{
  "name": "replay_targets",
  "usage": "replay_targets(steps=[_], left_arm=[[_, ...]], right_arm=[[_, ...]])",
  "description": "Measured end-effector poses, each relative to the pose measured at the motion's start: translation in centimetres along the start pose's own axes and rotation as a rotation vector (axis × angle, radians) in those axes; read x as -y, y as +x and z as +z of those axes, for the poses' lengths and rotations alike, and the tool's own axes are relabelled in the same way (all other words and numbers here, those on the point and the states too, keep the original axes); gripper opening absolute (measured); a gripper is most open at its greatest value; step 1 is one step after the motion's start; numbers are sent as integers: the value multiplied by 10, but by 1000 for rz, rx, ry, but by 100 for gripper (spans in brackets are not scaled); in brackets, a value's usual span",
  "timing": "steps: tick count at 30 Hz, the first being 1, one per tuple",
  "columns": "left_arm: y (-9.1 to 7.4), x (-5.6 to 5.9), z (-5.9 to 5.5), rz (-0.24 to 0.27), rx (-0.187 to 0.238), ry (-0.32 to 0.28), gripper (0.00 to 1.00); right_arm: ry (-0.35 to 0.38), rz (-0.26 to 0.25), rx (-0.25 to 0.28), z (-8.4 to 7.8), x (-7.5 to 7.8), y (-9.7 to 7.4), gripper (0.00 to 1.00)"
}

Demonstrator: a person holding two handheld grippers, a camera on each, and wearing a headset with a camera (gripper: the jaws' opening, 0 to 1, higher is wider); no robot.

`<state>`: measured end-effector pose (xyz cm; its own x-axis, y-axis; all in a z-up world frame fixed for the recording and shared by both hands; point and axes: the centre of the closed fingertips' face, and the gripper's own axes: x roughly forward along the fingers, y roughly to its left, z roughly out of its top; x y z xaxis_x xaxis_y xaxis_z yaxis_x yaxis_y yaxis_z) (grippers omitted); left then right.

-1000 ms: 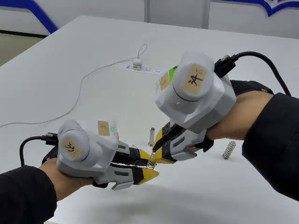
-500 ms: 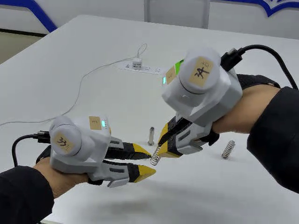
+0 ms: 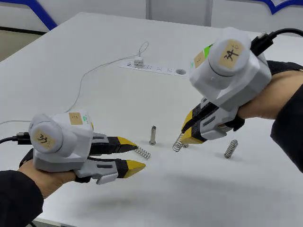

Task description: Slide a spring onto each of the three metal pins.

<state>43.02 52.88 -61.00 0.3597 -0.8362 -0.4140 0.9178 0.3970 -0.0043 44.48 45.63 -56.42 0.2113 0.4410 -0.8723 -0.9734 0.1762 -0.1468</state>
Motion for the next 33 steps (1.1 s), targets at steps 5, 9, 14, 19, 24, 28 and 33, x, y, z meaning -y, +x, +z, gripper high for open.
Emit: replay_targets(steps=[5,9,14,19,24,28,33], left_arm=[[-1,-2,1,18,3,-10,31],[-1,-3,0,24,-1,-18,33],[1,-1,-2,20,-7,-20,34],[0,-2,-3,24,-7,-26,35],[1,-2,-3,25,-8,-27,36],[0,-4,-4,27,-8,-30,37],[0,-5,-5,26,-11,-33,37]], right_arm=[[29,-30,-15,-11,14,-6,11],[44,-60,-35,-20,28,-8,11],[50,-89,-58,-25,44,-4,11],[54,-93,-75,-26,52,4,11],[52,-88,-88,-26,56,10,11],[44,-84,-107,-27,57,14,11],[43,-84,-121,-29,60,15,11]])
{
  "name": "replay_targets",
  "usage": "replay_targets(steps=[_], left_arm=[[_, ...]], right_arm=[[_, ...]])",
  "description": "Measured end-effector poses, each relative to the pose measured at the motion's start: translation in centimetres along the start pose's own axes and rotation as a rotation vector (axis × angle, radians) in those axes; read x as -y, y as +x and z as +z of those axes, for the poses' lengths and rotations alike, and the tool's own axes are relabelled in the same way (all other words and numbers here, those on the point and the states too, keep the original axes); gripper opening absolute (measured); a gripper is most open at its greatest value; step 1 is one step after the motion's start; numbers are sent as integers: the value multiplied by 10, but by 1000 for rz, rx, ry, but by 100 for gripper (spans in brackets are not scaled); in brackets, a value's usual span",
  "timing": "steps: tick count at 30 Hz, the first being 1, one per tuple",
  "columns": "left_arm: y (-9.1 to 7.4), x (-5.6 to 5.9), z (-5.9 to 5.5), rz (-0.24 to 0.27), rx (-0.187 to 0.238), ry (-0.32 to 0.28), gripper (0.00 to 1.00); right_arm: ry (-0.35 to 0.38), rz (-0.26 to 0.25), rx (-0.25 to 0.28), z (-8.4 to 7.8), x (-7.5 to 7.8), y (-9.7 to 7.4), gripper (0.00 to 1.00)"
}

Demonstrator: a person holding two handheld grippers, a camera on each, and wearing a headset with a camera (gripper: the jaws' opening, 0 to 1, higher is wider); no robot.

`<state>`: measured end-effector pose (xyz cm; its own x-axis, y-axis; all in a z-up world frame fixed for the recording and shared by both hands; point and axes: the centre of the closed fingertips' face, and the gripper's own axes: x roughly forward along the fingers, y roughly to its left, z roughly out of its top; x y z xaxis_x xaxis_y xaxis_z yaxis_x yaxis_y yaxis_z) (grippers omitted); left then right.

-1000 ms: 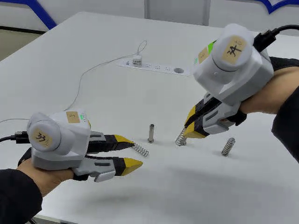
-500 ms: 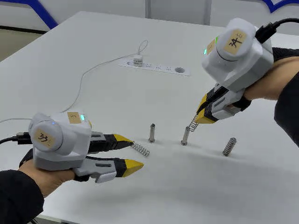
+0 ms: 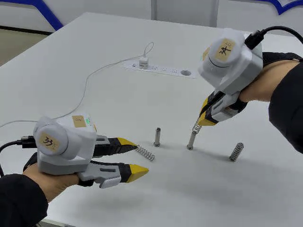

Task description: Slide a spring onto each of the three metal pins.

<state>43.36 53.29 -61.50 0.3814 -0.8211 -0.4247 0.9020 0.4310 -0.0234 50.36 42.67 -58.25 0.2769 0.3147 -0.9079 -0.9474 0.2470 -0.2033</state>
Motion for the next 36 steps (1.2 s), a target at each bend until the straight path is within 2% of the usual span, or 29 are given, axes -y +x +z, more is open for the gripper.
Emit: replay_targets(steps=[14,23,36], left_arm=[[0,-2,-1,2,3,-3,37],[1,-2,-1,0,2,-3,36],[2,-1,-2,-2,4,-8,36]], right_arm=[[-3,23,-36,-3,5,15,11],[-21,41,-93,-8,2,37,11],[3,73,-135,-19,-4,61,11]])
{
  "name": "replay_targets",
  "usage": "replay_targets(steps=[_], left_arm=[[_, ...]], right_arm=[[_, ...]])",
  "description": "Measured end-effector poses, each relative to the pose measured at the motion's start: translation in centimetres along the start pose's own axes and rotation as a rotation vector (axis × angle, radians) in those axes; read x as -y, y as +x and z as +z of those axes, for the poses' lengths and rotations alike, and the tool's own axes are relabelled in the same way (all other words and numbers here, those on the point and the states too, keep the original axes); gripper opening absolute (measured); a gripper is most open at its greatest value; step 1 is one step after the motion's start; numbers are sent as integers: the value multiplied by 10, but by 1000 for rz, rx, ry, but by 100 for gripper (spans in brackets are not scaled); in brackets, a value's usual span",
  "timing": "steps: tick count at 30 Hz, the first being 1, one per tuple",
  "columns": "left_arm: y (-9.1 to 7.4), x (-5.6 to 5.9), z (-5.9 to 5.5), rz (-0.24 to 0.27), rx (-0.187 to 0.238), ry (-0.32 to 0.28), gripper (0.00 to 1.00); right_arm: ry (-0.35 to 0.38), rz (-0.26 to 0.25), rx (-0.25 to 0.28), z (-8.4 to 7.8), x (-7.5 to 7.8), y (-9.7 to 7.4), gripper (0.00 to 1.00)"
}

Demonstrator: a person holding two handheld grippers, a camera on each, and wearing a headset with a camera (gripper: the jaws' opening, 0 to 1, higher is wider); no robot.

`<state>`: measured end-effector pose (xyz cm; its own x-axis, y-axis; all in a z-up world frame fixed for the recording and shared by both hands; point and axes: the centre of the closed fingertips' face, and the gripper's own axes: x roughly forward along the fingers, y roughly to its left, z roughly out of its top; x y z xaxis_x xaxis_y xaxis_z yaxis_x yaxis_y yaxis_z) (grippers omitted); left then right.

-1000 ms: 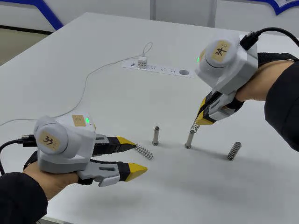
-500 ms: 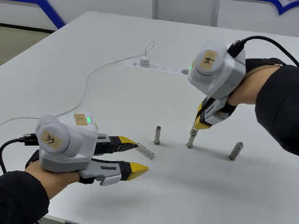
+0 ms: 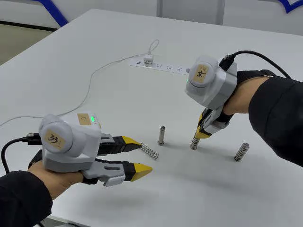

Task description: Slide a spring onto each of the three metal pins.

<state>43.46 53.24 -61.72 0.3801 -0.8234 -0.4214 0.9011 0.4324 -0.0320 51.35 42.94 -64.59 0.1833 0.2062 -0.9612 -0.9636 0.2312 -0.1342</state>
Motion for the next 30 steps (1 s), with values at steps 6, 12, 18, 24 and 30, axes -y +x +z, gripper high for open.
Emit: replay_targets(steps=[6,12,18,24,30], left_arm=[[0,0,0,1,-2,1,36],[0,0,0,2,-2,2,36],[0,1,0,2,-4,3,36],[0,2,0,1,-5,3,36],[-1,0,0,6,-4,2,36]], right_arm=[[6,2,9,-2,-1,3,12],[-4,-3,8,-6,-2,-1,18],[-4,-33,45,0,0,-15,18],[7,-25,133,22,-11,-24,18],[53,36,206,44,-30,-15,16]])
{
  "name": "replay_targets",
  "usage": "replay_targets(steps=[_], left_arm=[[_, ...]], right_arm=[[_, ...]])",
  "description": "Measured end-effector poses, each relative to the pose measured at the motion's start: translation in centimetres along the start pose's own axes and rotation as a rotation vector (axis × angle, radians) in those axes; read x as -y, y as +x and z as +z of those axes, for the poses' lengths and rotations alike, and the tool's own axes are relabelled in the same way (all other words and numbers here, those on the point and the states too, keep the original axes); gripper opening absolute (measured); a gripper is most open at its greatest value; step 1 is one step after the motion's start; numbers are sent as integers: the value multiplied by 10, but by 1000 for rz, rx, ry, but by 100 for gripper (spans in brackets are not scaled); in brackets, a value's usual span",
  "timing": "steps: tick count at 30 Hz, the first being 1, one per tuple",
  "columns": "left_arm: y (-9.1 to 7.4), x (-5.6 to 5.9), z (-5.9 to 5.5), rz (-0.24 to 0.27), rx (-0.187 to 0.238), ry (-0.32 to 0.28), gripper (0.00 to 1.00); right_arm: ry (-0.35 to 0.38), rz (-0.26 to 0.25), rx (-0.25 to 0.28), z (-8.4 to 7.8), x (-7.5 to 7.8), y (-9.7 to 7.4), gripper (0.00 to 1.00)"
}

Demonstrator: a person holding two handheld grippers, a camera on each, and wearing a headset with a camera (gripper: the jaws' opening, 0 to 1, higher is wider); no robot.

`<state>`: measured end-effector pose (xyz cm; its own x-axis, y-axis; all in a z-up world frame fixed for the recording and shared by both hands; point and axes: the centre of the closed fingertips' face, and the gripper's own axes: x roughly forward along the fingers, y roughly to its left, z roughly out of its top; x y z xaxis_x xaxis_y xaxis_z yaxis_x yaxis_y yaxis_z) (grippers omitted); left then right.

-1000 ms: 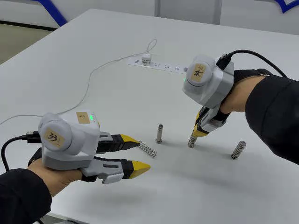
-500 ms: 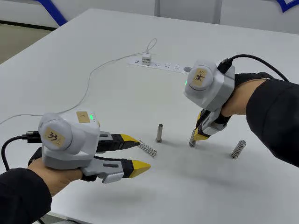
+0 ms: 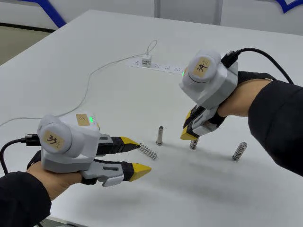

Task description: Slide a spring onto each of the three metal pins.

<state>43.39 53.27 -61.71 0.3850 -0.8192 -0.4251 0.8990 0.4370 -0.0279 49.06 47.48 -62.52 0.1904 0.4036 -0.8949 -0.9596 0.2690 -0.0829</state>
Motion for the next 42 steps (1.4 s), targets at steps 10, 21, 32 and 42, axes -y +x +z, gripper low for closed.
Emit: replay_targets(steps=[10,21,32,42], left_arm=[[0,0,0,-1,-3,1,36],[1,-1,-1,-3,-3,0,36],[1,-1,-2,-1,-4,0,36],[1,-1,-2,-2,-6,2,35]], right_arm=[[85,47,67,13,-23,33,15],[193,19,101,20,-23,58,15],[237,-3,69,17,-24,78,14],[192,5,51,11,-26,70,11]])
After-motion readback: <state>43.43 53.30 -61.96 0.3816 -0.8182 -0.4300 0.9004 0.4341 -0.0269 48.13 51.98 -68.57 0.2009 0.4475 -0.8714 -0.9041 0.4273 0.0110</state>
